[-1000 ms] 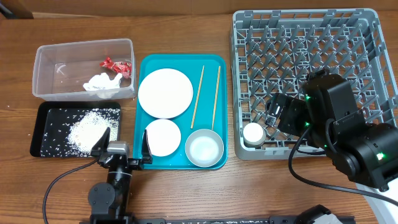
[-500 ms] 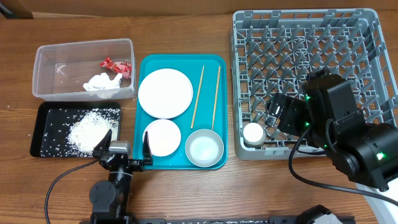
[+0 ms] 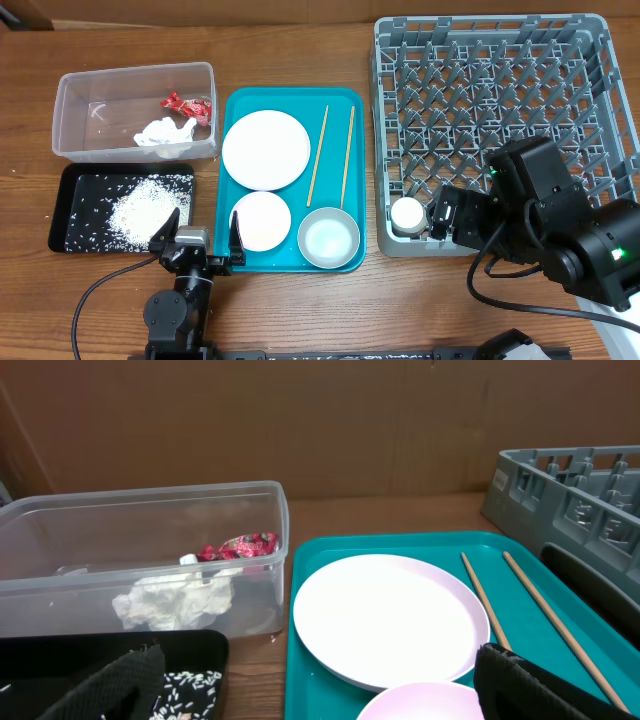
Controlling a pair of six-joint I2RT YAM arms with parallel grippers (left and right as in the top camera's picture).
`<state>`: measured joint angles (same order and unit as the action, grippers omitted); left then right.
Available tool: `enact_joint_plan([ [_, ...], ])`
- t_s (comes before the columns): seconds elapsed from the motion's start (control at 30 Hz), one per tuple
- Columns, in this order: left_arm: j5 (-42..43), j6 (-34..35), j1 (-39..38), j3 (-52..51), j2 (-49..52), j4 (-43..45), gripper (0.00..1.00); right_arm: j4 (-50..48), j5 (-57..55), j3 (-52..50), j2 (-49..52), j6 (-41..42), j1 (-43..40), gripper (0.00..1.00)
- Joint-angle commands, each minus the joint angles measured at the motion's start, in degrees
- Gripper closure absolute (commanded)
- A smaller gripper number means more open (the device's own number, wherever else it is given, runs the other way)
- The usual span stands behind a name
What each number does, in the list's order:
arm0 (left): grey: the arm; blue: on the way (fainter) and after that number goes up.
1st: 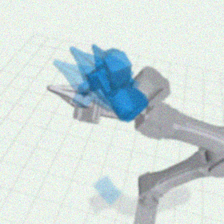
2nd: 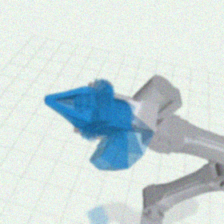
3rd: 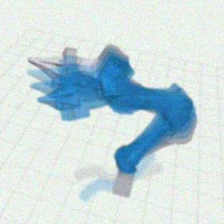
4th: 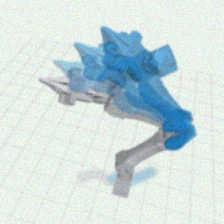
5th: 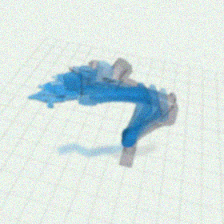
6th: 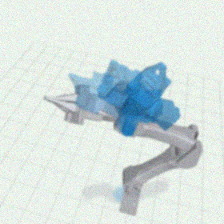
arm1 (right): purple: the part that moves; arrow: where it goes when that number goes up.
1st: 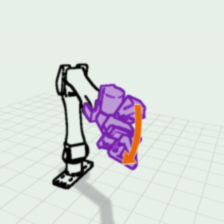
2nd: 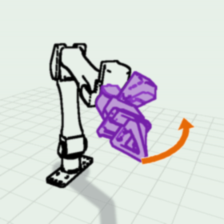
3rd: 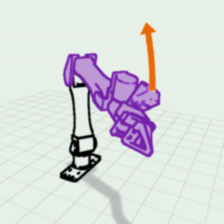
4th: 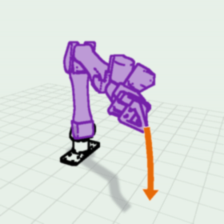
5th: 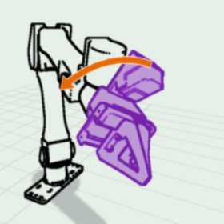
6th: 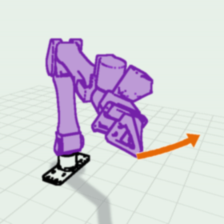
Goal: Sort waste into correct bins and load items into the dishwasher
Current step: 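Reach the right gripper to the tray and grasp one wooden chopstick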
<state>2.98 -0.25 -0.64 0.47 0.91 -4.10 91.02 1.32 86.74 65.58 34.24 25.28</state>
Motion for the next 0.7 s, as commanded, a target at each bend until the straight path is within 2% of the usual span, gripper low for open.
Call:
enact_joint_plan([
  [0.0, -0.6, -1.0, 0.3, -0.2, -0.5, -0.2, 0.0, -0.3, 1.2, 1.8, 0.0, -0.6, 0.1, 0.0],
  [0.17, -0.6, -1.0, 0.3, -0.2, -0.5, -0.2, 0.0, -0.4, 1.2, 1.8, 0.4, -0.5, 0.1, 0.0],
  [0.23, -0.6, -1.0, 0.3, -0.2, -0.5, -0.2, 0.0, -3.7, 1.1, 1.7, 0.7, -0.5, 0.1, 0.0],
  [0.43, -0.6, -1.0, 0.3, -0.2, -0.5, -0.2, 0.0, -21.3, 7.4, 1.7, 1.0, 3.9, 0.1, 0.0],
  [0.57, -0.6, -1.0, 0.3, -0.2, -0.5, -0.2, 0.0, -30.3, 6.6, 1.7, 1.8, 4.3, 0.1, 0.0],
  [0.67, -0.6, -1.0, 0.3, -0.2, -0.5, -0.2, 0.0, -36.4, 11.3, 1.7, 3.7, -1.8, 1.8, 0.0],
])
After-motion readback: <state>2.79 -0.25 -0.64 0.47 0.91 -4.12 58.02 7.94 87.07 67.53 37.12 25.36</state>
